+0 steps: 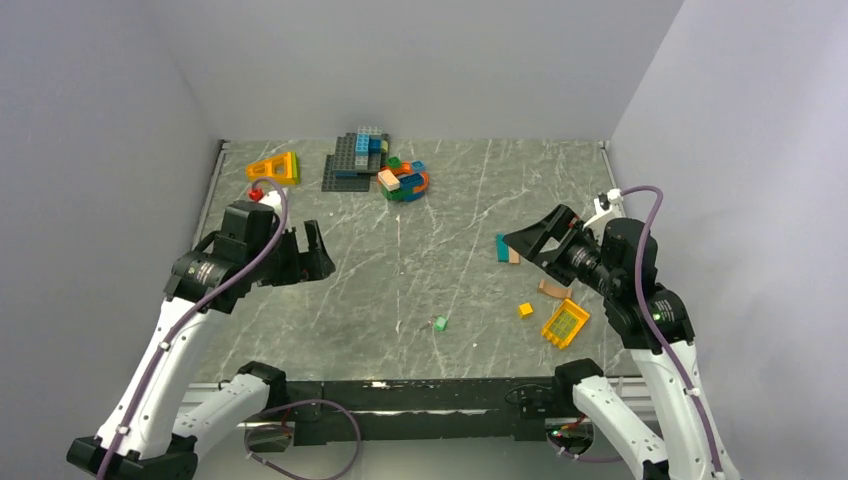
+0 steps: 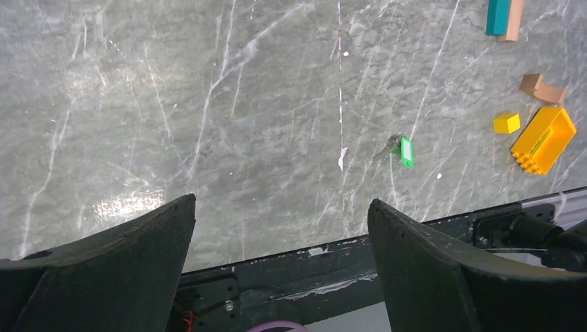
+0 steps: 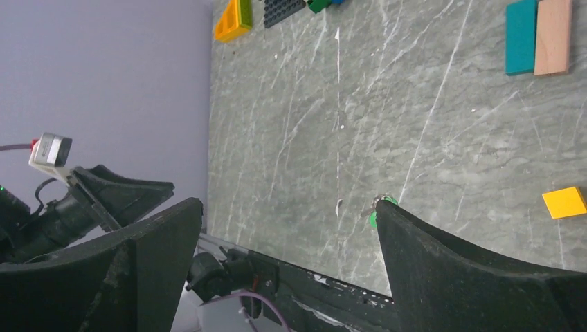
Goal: Remove the keys from the keyring
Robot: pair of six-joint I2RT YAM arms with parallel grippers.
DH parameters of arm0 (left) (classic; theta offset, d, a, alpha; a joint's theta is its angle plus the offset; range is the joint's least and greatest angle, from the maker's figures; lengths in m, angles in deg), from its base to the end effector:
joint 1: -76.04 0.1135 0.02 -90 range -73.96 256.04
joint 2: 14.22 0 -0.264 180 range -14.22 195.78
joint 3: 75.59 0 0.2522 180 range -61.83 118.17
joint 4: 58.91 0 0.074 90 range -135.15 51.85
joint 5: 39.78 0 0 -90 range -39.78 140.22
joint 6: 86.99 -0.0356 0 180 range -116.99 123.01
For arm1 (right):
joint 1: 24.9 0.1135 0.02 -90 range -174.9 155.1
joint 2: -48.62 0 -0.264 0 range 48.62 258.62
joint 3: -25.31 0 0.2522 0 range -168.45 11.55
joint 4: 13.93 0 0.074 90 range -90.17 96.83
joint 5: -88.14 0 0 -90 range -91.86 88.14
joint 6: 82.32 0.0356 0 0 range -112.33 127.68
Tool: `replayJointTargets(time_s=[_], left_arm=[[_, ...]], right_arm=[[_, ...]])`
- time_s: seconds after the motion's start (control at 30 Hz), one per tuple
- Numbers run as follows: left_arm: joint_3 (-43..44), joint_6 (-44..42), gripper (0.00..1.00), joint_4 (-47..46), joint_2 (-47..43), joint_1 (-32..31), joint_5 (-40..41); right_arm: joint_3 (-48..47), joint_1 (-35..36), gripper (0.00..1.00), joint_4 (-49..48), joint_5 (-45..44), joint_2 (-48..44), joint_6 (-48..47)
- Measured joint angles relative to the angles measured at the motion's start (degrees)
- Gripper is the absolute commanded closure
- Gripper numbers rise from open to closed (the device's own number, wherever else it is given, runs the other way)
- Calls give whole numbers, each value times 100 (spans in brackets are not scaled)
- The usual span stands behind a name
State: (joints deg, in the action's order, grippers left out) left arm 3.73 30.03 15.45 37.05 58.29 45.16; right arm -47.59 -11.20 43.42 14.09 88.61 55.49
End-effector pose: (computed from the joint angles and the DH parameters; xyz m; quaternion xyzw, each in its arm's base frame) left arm 0.1448 -0.0496 0.3589 -0.0586 0.9256 -0.1795 0.3281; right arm 0.1220 0.0398 0.3754 0.1724 0.8180 0.3744 0.4011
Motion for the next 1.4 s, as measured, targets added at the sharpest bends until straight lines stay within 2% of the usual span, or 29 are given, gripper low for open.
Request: replayJointTargets(time_s=[0.17, 0.33, 0.63, 0.73, 0.9, 1.03, 1.27, 1.4], left_arm=[[197, -79, 2, 13, 0, -551, 446], [479, -133, 2, 33, 22, -1224, 1084], [170, -63, 2, -31, -28, -1626, 1338], [83, -26, 2, -26, 7, -1751, 1327], [-96, 96, 2, -129, -4, -1904, 1314], [-402, 184, 2, -177, -133, -1993, 1239], [-817, 260, 2, -221, -468, -2109, 1108], [-872, 256, 2, -269, -570, -2118, 1091]], right_arm=[[249, -4, 0, 24, -153, -293, 297], [988, -11, 0, 179, -57, -697, 686], [957, -11, 0, 691, 291, -70, 310], [1163, -11, 3, 466, 608, -101, 345], [2218, -9, 5, -343, 1134, -424, 837], [2830, 22, 7, -776, 1309, -341, 1088], [2942, 470, 7, -1366, 1202, 546, 1130], [2894, 944, 7, -1478, 767, 761, 1381]])
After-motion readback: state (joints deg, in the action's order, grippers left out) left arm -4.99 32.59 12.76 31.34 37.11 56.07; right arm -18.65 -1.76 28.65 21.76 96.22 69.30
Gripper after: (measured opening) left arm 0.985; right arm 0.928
